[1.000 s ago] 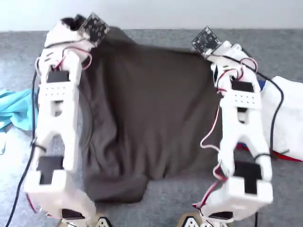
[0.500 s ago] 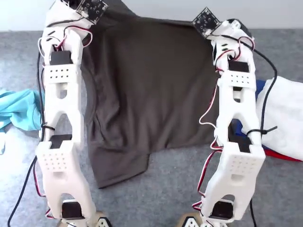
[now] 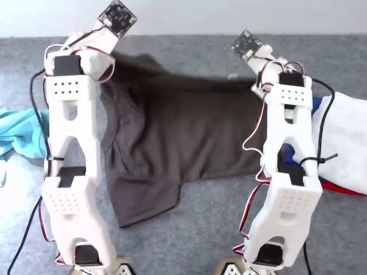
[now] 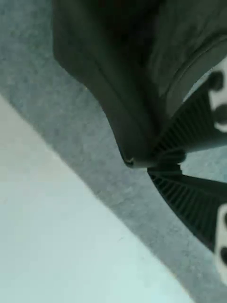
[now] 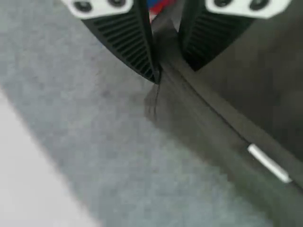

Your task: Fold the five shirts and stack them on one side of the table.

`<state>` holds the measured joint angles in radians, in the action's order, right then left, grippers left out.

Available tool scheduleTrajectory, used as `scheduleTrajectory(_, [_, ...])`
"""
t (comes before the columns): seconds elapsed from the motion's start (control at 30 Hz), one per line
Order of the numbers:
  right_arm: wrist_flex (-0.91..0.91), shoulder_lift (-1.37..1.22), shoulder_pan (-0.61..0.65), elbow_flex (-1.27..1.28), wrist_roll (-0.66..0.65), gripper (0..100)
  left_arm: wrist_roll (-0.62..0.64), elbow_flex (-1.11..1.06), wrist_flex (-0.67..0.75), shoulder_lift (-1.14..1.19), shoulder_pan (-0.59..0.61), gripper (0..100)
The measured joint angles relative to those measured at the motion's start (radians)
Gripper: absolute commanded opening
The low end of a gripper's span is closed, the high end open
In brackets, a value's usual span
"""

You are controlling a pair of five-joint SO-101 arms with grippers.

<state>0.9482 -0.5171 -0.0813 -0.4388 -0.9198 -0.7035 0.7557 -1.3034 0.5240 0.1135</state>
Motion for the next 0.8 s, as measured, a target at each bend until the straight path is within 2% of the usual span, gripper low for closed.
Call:
scheduleTrajectory(0.17, [0.209,0.04,-0.002,0.0,0.0,1.1,0.014,0.002,-0.31,-0.057,-0.011,2])
scheduleTrajectory(0.23, [0.269,0.04,-0.002,0.0,0.0,1.1,0.043,0.002,-0.391,-0.084,-0.023,2])
scheduleTrajectory(0.4, [0.405,0.04,-0.018,0.0,0.002,1.2,0.084,-0.112,-0.427,-0.189,-0.026,2])
scheduleTrajectory(0.67, [0.52,0.04,-0.075,0.0,0.002,1.2,0.094,-0.608,-0.431,-0.448,-0.121,2])
scheduleTrajectory(0.8, [0.605,0.04,-0.078,0.0,0.003,1.2,0.147,-0.809,-0.42,-0.56,-0.129,2])
